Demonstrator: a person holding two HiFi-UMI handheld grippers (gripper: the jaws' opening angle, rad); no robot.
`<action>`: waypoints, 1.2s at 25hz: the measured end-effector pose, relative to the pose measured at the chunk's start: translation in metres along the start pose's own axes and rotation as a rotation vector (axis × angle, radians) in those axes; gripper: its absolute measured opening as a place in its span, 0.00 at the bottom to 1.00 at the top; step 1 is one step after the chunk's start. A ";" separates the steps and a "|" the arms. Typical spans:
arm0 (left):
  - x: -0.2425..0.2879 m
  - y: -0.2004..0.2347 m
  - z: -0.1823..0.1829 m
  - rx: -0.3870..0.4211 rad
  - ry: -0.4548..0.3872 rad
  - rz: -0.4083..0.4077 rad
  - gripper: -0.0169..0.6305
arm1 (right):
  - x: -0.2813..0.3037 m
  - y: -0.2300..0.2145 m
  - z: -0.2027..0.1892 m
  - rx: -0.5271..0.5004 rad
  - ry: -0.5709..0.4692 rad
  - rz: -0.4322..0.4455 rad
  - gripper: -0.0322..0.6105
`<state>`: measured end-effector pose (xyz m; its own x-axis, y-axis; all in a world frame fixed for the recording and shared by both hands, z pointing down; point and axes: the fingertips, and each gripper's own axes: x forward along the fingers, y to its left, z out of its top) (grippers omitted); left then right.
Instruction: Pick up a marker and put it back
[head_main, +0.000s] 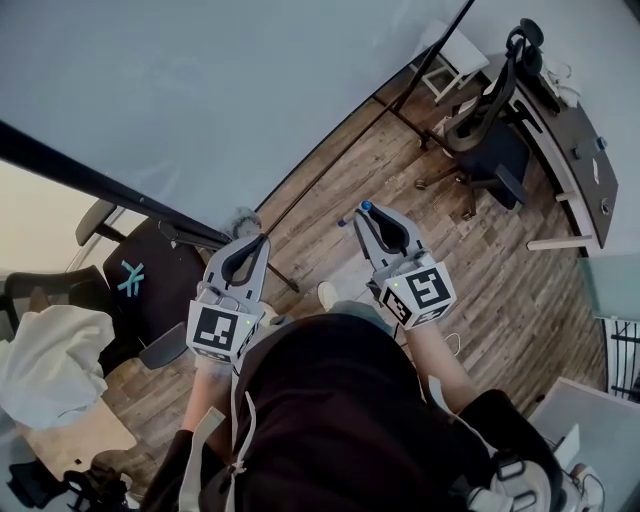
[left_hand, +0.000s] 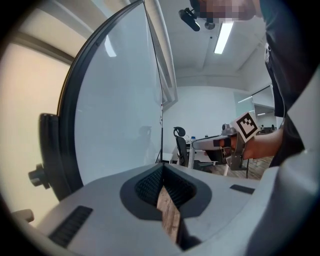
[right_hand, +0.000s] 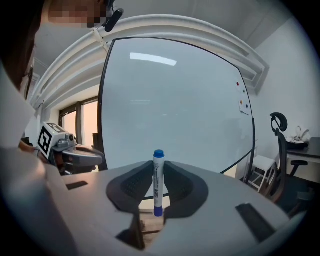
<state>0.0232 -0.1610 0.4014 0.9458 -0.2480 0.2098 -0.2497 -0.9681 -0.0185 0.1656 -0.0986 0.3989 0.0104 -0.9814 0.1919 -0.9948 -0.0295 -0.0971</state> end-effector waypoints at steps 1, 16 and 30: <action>-0.002 0.000 -0.002 -0.002 0.000 0.004 0.04 | 0.002 0.001 0.003 0.006 -0.007 0.008 0.17; -0.034 0.008 -0.013 -0.065 0.021 0.142 0.04 | 0.043 0.033 0.056 0.008 -0.093 0.171 0.17; -0.083 0.030 -0.030 -0.091 0.015 0.334 0.04 | 0.089 0.099 0.066 -0.008 -0.096 0.398 0.17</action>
<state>-0.0690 -0.1680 0.4125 0.8055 -0.5497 0.2211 -0.5635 -0.8261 -0.0012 0.0747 -0.2012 0.3419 -0.3662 -0.9292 0.0492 -0.9239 0.3568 -0.1379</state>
